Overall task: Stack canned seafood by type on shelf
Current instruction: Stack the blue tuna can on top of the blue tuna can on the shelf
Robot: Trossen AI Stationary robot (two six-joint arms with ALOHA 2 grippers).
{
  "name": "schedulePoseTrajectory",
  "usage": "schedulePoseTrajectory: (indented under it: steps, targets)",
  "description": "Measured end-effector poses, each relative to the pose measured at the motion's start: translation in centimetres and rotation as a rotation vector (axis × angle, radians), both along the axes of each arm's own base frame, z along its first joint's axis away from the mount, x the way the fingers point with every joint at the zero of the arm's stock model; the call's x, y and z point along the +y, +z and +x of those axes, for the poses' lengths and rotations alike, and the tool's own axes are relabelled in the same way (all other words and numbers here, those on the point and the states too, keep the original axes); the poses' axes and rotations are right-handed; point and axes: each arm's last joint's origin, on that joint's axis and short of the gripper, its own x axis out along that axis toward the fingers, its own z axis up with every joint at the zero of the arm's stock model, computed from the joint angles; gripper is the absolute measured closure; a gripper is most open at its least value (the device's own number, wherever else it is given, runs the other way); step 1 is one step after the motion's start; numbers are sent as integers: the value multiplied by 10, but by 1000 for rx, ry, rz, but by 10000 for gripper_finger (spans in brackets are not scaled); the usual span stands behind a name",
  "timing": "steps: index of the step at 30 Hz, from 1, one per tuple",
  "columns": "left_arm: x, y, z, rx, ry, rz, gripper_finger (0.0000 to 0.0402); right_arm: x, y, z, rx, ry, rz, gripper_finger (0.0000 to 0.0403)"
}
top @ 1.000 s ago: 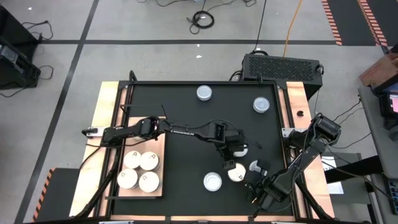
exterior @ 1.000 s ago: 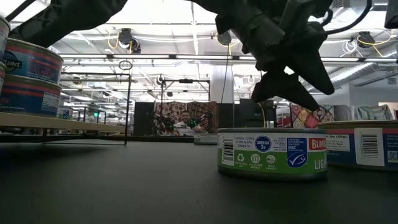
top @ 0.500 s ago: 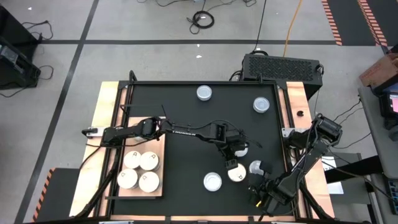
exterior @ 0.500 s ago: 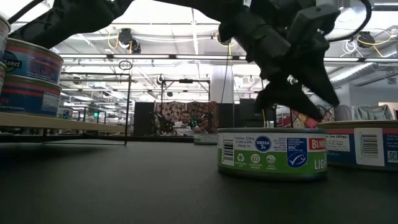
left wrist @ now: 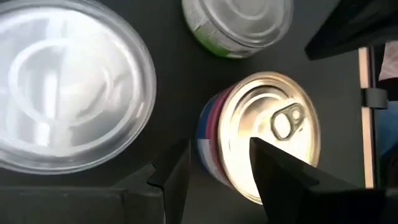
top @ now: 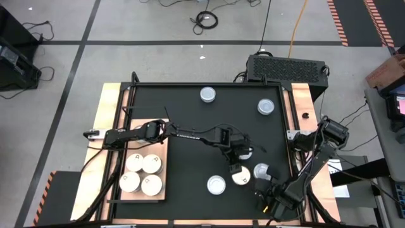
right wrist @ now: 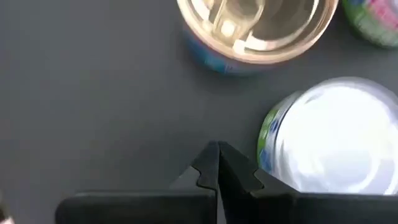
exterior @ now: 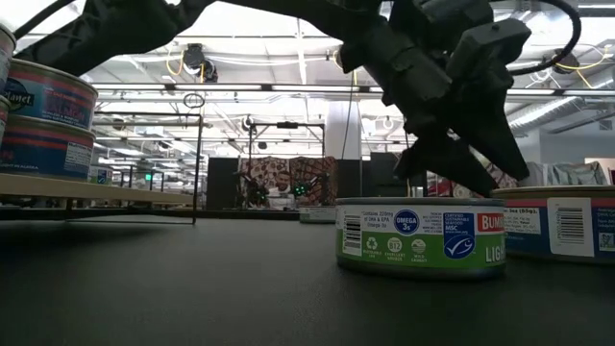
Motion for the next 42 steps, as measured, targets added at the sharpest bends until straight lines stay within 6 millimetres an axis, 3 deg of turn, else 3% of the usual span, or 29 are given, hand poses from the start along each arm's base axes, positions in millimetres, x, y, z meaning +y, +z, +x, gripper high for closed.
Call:
schedulePoseTrajectory:
  steps: [10, 22, 27, 35, 42]
  targets:
    - [-4, -10, -1, 26, -25, 6, 235, 10, 0, -15, 15, -13, 41, 403]
    - [-4, -13, 1, 20, -39, 0, 238, 10, 0, -16, 16, -19, 39, 403]
    - [-5, -13, 1, 13, -53, 1, 278, 10, 0, -16, 15, -22, 40, 403]
    - [-5, -12, 1, -15, -114, 2, 386, 10, 0, -17, 32, -24, 50, 403]
    - [-4, -12, 1, -20, -122, -2, 398, 10, 0, -17, 37, -26, 55, 403]
